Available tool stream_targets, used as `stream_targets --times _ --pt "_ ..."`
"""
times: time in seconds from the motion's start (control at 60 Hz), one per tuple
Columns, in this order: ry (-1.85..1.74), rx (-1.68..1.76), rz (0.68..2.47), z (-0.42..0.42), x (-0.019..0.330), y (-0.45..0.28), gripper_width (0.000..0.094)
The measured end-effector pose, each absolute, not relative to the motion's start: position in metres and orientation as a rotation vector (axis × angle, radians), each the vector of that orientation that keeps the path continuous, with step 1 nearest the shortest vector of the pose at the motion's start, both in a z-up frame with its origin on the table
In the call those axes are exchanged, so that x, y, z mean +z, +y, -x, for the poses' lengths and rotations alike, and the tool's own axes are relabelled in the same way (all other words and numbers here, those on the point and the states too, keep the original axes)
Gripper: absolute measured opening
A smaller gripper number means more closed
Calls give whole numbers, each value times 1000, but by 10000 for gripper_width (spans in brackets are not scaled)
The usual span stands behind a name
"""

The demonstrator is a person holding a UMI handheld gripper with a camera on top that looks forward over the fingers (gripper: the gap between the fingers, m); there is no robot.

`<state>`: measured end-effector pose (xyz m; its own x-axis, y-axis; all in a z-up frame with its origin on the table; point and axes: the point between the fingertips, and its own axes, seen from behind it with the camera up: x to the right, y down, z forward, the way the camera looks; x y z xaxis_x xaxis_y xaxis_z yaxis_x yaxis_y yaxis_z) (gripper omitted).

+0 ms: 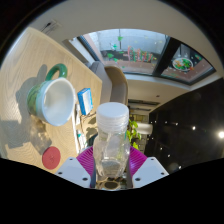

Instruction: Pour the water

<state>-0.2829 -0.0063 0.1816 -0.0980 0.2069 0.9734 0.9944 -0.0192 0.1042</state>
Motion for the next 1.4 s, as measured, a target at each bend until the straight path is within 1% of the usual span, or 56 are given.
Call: stream_targets --times 0.133,0.25,0.367,0.45,0.6,0.8,1.133,1.167,1.4 --pt "-1192 -960 1598 263 197 -13 414" --pt "-973 -729 1780 241 201 -14 419" --pt "-726 -488 1936 221 191 -18 419" --pt "-595 -333 1990 215 180 -22 418" --pt "-433 -126 2060 209 139 -25 418" --pt "-278 35 2110 206 83 -29 418" --pt "-174 70 2127 190 27 -25 427" --pt "-164 81 2092 191 33 -23 428" --pt "-166 109 2054 197 34 -22 441"
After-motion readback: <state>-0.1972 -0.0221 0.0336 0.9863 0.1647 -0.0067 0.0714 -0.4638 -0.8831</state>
